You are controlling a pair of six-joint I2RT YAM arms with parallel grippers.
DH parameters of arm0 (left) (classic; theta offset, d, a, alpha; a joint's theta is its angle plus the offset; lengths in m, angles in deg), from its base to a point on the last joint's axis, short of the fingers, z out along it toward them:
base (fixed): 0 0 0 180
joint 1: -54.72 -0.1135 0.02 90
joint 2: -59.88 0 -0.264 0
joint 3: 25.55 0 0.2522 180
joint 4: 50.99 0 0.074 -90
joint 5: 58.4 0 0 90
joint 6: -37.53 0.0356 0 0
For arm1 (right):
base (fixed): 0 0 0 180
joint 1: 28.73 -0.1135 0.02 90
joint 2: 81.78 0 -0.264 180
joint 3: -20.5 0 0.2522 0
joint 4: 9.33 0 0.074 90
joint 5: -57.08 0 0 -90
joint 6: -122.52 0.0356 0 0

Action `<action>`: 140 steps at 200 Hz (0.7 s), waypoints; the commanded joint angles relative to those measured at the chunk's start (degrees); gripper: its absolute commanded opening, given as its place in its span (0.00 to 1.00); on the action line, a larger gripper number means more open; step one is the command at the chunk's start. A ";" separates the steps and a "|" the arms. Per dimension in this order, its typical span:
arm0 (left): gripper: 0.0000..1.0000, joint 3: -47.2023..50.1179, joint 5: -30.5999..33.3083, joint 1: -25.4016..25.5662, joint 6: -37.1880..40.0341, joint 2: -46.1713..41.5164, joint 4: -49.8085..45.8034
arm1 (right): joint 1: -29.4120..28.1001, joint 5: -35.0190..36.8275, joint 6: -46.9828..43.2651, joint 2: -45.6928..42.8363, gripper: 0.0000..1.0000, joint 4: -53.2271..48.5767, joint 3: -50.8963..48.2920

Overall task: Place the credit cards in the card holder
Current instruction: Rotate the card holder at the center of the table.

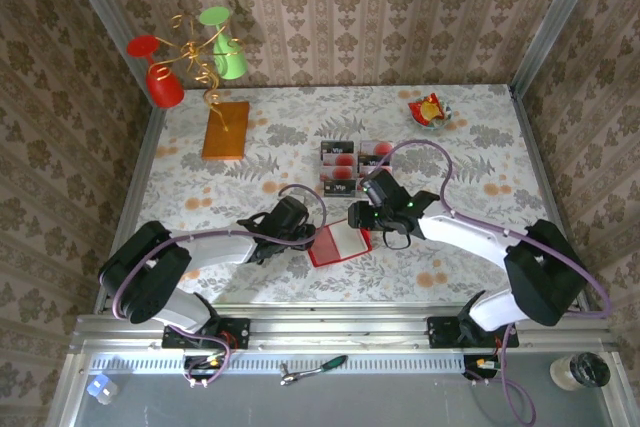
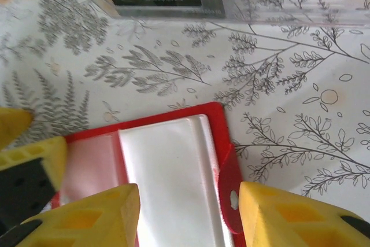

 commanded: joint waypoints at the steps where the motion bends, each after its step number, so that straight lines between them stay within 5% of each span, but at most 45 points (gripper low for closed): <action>1: 0.62 -1.93 0.52 0.36 1.34 0.87 -2.15 | -0.03 2.38 -3.33 3.77 0.49 -3.84 1.74; 20: 0.62 -2.37 0.42 0.41 1.45 1.14 -2.18 | 0.32 3.00 -3.61 5.75 0.39 -3.78 2.42; 43: 0.62 -3.15 0.26 0.48 2.05 1.67 -2.10 | 2.13 3.53 -3.37 6.22 0.00 -2.92 2.04; 140: 0.61 -12.13 -2.35 0.78 4.51 10.61 -0.39 | 10.70 3.30 6.47 -8.70 0.00 2.46 -13.78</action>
